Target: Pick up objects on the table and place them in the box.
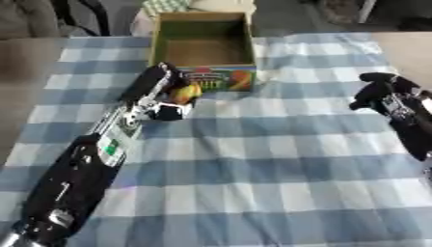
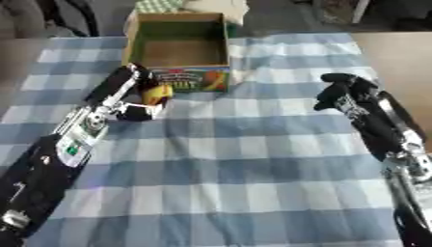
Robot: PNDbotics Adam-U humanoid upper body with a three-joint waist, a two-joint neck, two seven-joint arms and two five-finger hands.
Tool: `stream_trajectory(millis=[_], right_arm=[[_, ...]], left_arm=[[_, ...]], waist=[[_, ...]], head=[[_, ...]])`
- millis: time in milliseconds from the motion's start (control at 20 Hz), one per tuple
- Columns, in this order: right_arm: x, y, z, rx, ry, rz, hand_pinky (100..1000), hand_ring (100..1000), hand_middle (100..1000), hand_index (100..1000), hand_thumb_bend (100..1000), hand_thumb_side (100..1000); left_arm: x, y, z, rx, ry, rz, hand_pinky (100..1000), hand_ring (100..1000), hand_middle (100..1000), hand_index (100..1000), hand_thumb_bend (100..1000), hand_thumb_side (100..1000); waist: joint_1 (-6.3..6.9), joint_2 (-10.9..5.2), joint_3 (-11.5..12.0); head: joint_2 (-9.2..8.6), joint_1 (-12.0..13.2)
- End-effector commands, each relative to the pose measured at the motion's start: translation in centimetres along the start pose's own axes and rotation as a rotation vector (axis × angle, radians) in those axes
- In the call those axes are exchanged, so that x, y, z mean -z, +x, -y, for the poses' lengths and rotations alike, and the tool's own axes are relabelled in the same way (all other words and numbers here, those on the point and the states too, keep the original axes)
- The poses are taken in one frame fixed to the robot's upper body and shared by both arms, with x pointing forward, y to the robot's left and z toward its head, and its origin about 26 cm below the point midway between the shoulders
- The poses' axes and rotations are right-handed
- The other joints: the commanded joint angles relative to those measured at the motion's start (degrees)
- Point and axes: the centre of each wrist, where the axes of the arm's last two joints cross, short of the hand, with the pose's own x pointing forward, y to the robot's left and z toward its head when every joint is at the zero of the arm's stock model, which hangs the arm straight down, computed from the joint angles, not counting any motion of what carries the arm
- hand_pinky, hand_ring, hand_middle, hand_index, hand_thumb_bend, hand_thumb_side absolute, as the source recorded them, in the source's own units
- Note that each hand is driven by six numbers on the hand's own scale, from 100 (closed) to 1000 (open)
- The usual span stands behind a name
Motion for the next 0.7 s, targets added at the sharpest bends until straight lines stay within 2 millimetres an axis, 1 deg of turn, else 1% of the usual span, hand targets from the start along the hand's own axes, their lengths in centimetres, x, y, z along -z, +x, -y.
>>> stream_trajectory(millis=[50, 250, 350, 450, 700], right_arm=[[0.2, 0.6, 0.5, -0.019, -0.004, 0.016, 691, 571, 550, 798, 100, 581], [0.3, 0.7, 0.5, -0.019, 0.003, 0.019, 691, 571, 550, 798, 100, 580], [0.3, 0.7, 0.4, -0.018, 0.01, 0.018, 691, 571, 550, 799, 100, 581], [0.5, 0.8, 0.2, -0.017, 0.022, 0.02, 691, 571, 550, 799, 100, 581], [0.9, 0.9, -0.3, -0.016, 0.051, 0.028, 692, 570, 550, 799, 100, 579]], left_arm=[[0.5, 0.7, -4.1, 0.035, 0.076, 0.059, 572, 406, 346, 380, 100, 100], [1.2, 0.6, -7.2, 0.092, 0.125, 0.082, 567, 405, 346, 385, 100, 100], [1.7, 0.4, -8.3, 0.124, 0.144, 0.08, 567, 405, 348, 388, 100, 100], [2.4, -0.2, -9.0, 0.15, 0.16, 0.064, 568, 407, 351, 392, 100, 100], [4.2, -2.0, -10.0, 0.222, 0.188, -0.015, 569, 412, 359, 404, 100, 100]], waist=[[0.01, -1.16, -0.05], [0.15, -1.19, -0.6], [0.29, -1.26, -1.16], [0.45, -1.31, -1.93], [0.55, -1.09, -4.13]], head=[[-0.05, -0.3], [-0.42, -0.32], [-0.54, -0.19], [-0.75, 0.11], [-1.26, 1.04]])
